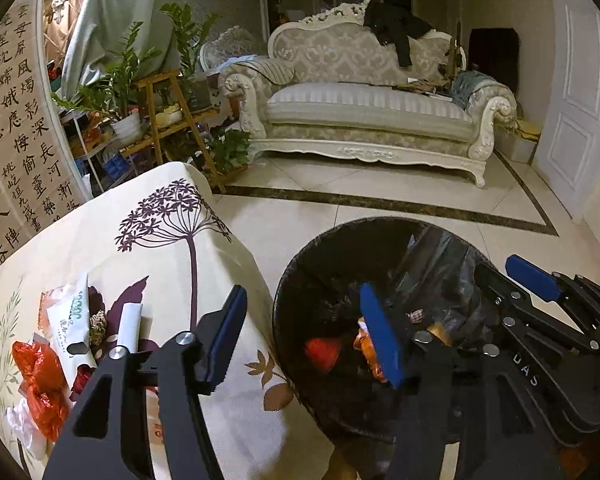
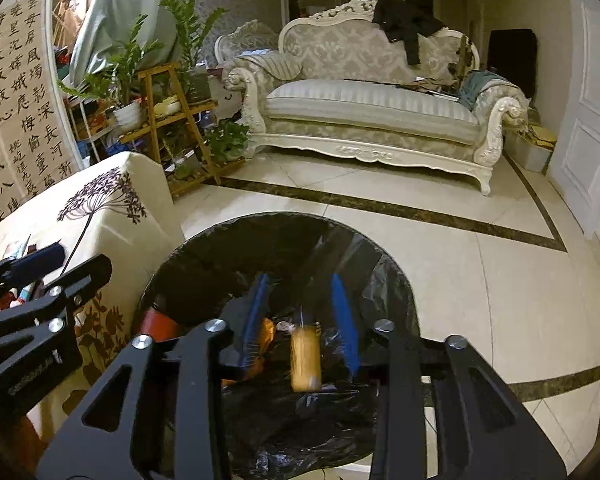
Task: Collect trash
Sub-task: 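Carry both bottles over the black bin and open both grippers to drop them, then move the left gripper to the white tissue and grasp it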
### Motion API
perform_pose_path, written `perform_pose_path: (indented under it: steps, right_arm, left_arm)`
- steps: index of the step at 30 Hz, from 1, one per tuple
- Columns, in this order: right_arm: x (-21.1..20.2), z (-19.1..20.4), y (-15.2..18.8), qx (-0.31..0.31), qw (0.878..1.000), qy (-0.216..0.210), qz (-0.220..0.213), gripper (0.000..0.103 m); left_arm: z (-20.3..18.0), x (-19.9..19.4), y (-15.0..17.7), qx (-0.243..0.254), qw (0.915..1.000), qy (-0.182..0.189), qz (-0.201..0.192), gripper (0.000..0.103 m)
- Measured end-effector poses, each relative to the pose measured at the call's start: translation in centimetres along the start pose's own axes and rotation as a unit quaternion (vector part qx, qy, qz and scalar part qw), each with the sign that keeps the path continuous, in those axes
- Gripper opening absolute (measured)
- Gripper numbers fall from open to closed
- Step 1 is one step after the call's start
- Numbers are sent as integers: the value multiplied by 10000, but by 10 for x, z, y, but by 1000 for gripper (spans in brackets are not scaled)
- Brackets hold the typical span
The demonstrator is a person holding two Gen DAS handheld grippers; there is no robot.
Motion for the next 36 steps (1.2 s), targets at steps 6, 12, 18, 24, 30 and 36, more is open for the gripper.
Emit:
perform_pose_path:
  steps: [6,12,18,24,30,36]
  right_arm:
    - [-8,-3,0,53,9999,85,-62,43]
    - [-14,-3,2,96,9999,92,-88,51]
    - [-24,7,5,106,9998,-124,-100,64]
    - [-32,31,6,-52,9993,-350,-80,70]
    - [-39,61,11,-223,9978,-621,-38,70]
    - [-45,99,17,-506,9949,-875,-15,70]
  left_arm:
    - [7,-4,0,-43,10000,-34,-47,66]
    - [15,-12,1,-160,9998,-24,-71,71]
    - [27,-26,8,-305,9994,-74,-115,74]
    - [56,-43,24,-547,9980,-289,-105,75]
    - [95,-63,41,-904,9939,-621,-117,75]
    - [133,-83,60,-1231,9872,-1009,-134,75]
Point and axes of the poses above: each gripper's, at about its wrist camera, not at the fingertips, and x roughly the way its jaws point, z to its left, y to its underside, the point moved 2 cm from there along x, roughly the way its jaws point, and after that the axes turned 7 degrees about z, right-handed, at the moved point
